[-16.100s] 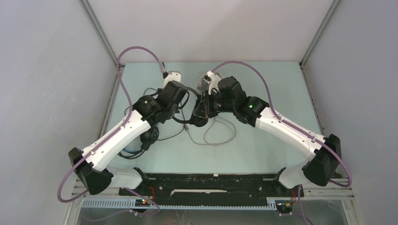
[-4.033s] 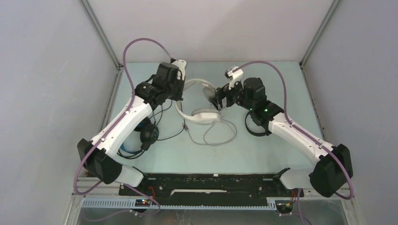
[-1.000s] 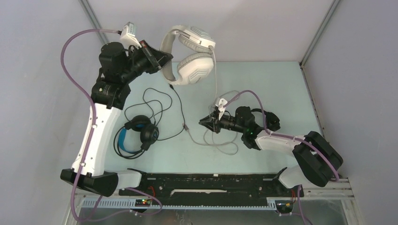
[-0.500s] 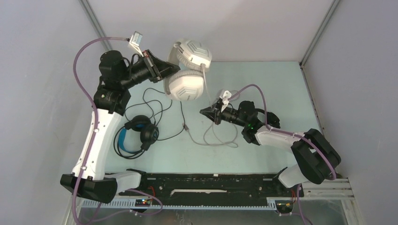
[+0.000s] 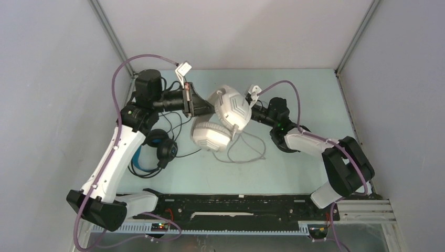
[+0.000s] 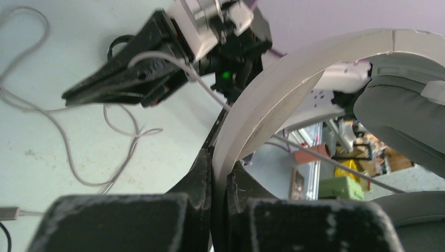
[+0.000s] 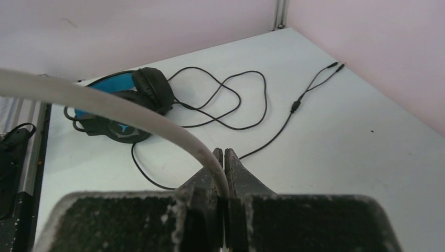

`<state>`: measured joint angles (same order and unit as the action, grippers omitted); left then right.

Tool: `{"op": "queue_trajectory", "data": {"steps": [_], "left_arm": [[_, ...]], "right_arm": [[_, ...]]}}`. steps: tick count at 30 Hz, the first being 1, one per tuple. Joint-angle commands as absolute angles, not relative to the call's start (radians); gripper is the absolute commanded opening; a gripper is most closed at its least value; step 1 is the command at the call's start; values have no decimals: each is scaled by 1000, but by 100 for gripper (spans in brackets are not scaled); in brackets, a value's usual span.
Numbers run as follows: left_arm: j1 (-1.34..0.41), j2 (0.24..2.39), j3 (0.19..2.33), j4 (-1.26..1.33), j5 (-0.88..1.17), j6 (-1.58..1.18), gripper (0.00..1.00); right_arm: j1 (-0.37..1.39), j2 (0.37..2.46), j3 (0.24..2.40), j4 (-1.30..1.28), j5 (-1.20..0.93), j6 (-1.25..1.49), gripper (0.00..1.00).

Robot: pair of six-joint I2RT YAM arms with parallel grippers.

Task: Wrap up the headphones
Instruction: Wrap the headphones cable around the headphones.

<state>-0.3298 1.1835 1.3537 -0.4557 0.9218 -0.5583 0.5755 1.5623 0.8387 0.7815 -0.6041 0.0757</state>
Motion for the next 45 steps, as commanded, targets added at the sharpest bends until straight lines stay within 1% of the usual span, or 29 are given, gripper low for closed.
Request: {"op": "queue_trajectory", "data": {"steps": [1,4,6,9,11,16,20,25,29,32,38,42,45], "left_arm": [[-358,1145,1331,-558,978,-401,0],[-379,1161,1345,-681,922,-283,0],[-403,1184,1385,-803,808,-193,0],[-434,1207,1417,-892,639,-128,0],[-446,1208,1420,-906,556,-112,0],[-515,1220,1447,-957,269,-37,0],[-569,1245,1461,-976,98,-2,0],[-627,1263,1461,-960,-141,50,0],[-644,1280,1448,-937,-282,58,0],[-644,1293,1440,-928,-372,46,0],[-643,1322,1432,-920,-468,8,0],[-637,1339,1436,-920,-522,-56,0],[-617,1348,1444,-922,-539,-107,0]], "right_arm": [[533,1561,906,745,-633,49,0],[500,1553,934,697,-643,38,0],[479,1540,946,665,-647,34,0],[453,1517,970,578,-653,7,0],[445,1498,992,507,-653,-30,0],[442,1457,1037,300,-644,-101,0],[443,1460,1119,103,-657,-120,0],[444,1491,1263,-176,-719,-77,0],[448,1512,1371,-337,-841,-15,0],[467,1515,1417,-376,-907,47,0],[556,1531,1469,-385,-976,146,0],[610,1547,1478,-336,-993,225,0],[630,1550,1455,-247,-1008,317,1]]}}
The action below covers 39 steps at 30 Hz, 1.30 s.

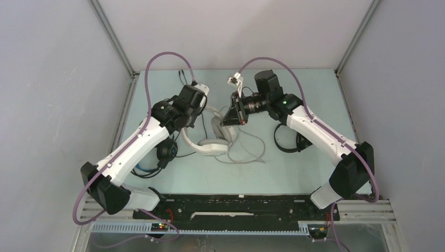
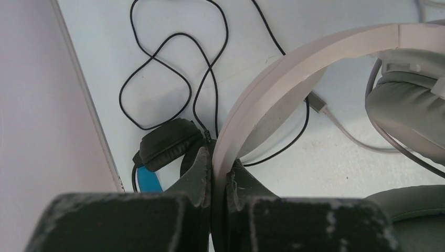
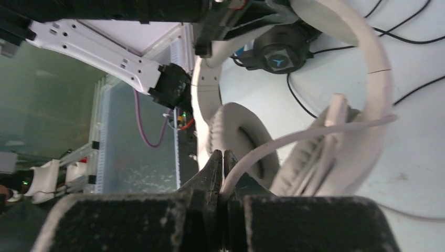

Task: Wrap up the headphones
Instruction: Wrap the headphones cable around the headphones.

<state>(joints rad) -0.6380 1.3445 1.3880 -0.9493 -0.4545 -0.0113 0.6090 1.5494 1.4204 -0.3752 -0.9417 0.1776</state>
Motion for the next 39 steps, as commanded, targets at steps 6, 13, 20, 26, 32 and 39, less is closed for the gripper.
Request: {"op": "queue_trajectory", "data": {"steps": [6,13,20,26,32,39], "left_arm": [[-554,1324,1419,-861,-534,-211,0],[-516,1288,1382,-739,-521,-329,0],[-470,1267,1358,-658,-447,-441,0],[-429,1246,1323,-595,-390,-520,0],[-393,1210,1285,-526,-353,-582,0],[-374,1177,1290,-498,-316,-607,0]], "right_arm": [[678,1545,1431,-156,-963,405,5],[746,1545,1420,-105,-875,422,10],[790,1518,1385,-112,-751,350,10],[829,1483,1328,-88,-660,281,12],[866,1473,1258,-63,-570,219,7],[900,1463,1148,30,-468,131,9]]}}
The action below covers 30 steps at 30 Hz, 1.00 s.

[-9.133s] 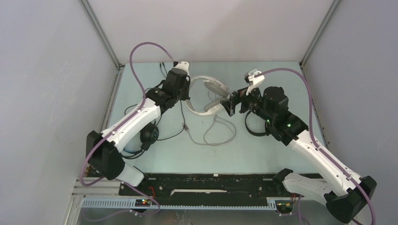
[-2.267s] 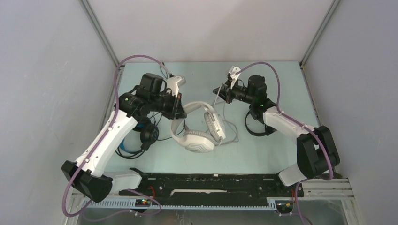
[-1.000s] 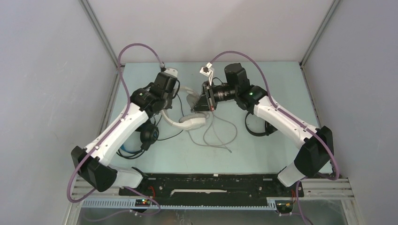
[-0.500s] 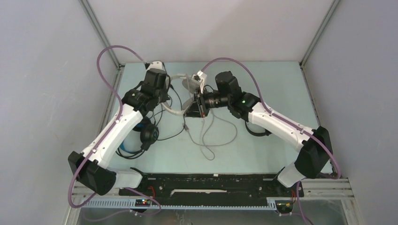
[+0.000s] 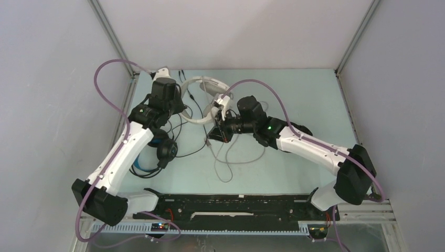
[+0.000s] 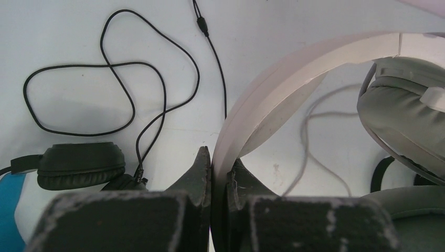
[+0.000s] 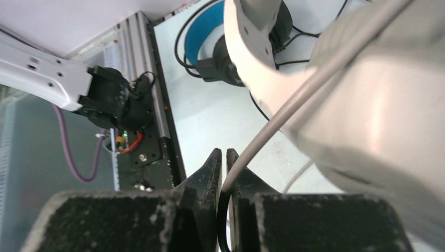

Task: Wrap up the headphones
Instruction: Wrap the headphones cable around the headphones.

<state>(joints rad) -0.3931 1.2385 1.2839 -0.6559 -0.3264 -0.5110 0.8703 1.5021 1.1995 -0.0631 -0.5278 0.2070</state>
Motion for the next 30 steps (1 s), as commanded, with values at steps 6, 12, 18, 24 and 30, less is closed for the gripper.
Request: {"op": "queue_trajectory", "data": {"steps": [6,12,18,24,30], "left_arm": [[-371,1140,1291,-498,-296,-625,0],[-371,1100,1300,-508,-297,-636,0],[-371,1080,1312,-515,-285,-651,0],[-371,1072,1335,-529,-271,-658,0],[-371,1071,1357,-550,-274,-655,0]], "right_arm": [[915,1447,1064,174,-392,84,12],[928,1421,945,357,-313,59,16],[934,1450,852,604,-382,93,26],[945,1563,797,917,-443,131,46],[946,1677,770,1097,-499,137,57]]}}
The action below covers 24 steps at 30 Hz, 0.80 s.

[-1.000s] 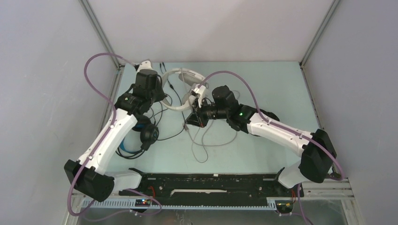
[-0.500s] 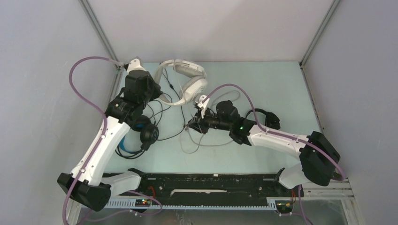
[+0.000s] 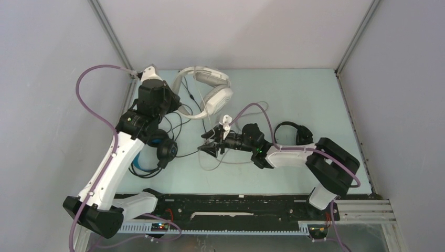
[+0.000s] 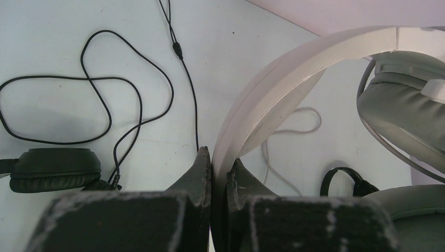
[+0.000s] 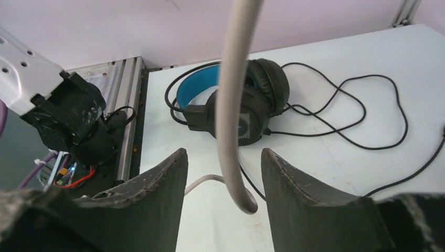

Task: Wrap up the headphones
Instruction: Wrap the headphones cable around the headphones.

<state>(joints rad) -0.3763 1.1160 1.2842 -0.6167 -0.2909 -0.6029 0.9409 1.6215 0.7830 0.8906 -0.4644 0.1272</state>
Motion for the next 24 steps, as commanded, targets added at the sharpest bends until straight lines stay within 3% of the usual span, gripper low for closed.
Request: {"op": "queue_trajectory", "data": {"steps": [1,4,24], "left_arm": [[-371,1071,1362,-550,-272,-655,0],[-371,1069,1376,-553,-274,-655,0],[-371,1109,1473,-549,-292,-644,0]], "right_arm": [[946,1691,770,1105,-497,142,58],[949,1740,770,1154,-510,174,62],[1017,1874,658,1222,-467,140,62]]}}
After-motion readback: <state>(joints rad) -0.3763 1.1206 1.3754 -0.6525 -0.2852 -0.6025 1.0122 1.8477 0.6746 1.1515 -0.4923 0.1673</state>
